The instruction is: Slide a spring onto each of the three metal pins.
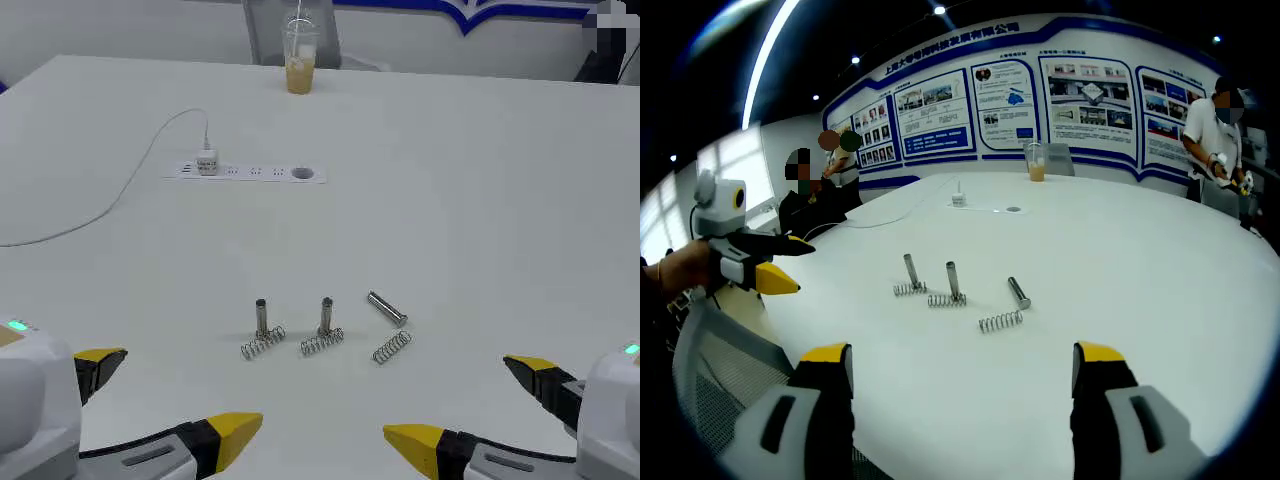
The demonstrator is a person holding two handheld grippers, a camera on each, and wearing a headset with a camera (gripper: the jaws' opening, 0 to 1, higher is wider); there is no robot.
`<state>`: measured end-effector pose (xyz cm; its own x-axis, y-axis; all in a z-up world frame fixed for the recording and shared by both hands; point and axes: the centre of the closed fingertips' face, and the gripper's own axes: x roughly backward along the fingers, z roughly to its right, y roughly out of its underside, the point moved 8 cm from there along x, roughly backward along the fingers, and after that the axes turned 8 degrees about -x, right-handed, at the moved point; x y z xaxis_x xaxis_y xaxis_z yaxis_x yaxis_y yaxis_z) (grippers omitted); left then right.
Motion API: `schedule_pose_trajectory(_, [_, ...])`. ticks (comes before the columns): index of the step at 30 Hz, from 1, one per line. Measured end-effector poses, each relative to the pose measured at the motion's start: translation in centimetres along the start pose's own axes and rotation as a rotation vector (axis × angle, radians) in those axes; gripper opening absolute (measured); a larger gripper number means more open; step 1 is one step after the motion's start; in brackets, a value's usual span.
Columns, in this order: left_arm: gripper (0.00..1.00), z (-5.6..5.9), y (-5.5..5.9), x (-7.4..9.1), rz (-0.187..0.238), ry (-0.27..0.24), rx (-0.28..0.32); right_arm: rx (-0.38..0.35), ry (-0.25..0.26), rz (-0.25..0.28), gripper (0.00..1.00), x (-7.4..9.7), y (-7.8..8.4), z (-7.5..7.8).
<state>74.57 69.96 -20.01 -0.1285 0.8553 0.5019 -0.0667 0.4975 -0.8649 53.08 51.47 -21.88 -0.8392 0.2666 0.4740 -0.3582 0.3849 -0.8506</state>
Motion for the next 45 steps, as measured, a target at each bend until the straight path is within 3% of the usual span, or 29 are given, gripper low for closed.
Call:
schedule_pose_trajectory(31, [0.86,0.06,-0.13,-0.22,0.003,0.007,0.001,-0.003,-0.003,-0.012,0.91,0.06,0.21,0.02])
schedule_pose_trajectory(45, [0.86,0.13,-0.47,-0.4,0.023,0.012,0.001,0.01,0.002,-0.025,0.9,-0.28,-0.19,0.44])
